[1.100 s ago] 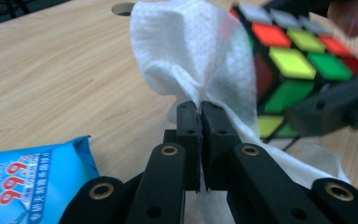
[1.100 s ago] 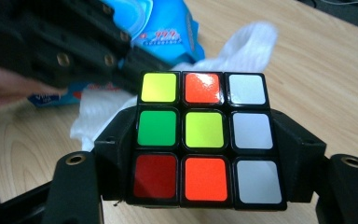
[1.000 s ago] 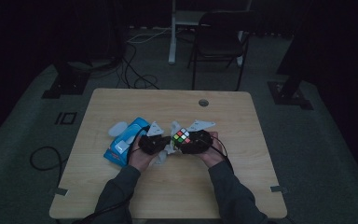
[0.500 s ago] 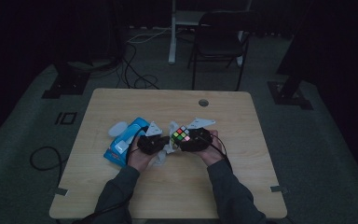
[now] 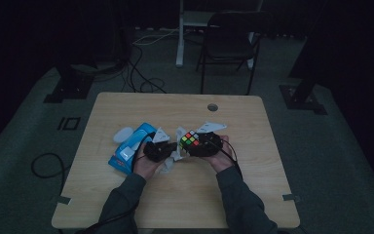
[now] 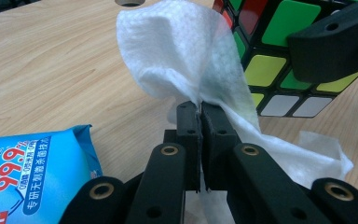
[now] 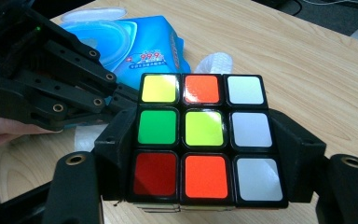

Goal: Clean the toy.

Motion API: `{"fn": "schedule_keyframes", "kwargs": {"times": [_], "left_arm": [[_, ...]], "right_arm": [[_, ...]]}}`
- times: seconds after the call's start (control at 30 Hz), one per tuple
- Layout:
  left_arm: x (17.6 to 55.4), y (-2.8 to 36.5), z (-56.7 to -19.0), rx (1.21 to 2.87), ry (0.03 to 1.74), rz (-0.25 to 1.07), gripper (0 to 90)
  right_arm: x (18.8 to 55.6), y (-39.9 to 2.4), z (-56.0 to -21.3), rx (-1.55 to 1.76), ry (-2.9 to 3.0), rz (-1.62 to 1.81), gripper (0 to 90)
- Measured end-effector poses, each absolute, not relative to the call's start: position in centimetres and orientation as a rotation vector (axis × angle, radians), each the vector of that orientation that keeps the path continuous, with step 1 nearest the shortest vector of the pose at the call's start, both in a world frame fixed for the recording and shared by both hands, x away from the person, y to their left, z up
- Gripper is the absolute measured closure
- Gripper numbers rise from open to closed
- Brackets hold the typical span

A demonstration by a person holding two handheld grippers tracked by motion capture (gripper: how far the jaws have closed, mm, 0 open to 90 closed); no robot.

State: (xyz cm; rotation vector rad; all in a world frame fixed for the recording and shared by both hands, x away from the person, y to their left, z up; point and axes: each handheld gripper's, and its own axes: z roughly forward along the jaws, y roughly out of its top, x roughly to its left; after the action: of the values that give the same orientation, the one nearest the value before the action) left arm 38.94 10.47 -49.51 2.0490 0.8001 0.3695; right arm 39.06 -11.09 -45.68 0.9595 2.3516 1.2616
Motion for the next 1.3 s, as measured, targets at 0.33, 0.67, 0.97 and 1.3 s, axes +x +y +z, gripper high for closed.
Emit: {"fn": "schedule_keyframes", "kwargs": {"times": [0.33,0.67,0.97,1.3], "left_arm": [[39.1,10.6,-49.7,2.043,0.81,0.385,87.7],[38.8,10.1,-49.7,2.048,0.79,0.391,87.6],[38.4,9.9,-50.0,2.046,0.731,0.373,87.6],[37.6,8.6,-50.1,2.071,0.648,0.338,87.5]], "right_arm": [[39.2,-11.0,-45.4,0.97,2.341,1.275,33.9],[39.4,-10.8,-45.2,1.0,2.341,1.337,33.9],[39.6,-10.6,-45.1,1.024,2.344,1.361,33.9],[39.8,-10.5,-44.9,1.026,2.339,1.375,33.9]]}}
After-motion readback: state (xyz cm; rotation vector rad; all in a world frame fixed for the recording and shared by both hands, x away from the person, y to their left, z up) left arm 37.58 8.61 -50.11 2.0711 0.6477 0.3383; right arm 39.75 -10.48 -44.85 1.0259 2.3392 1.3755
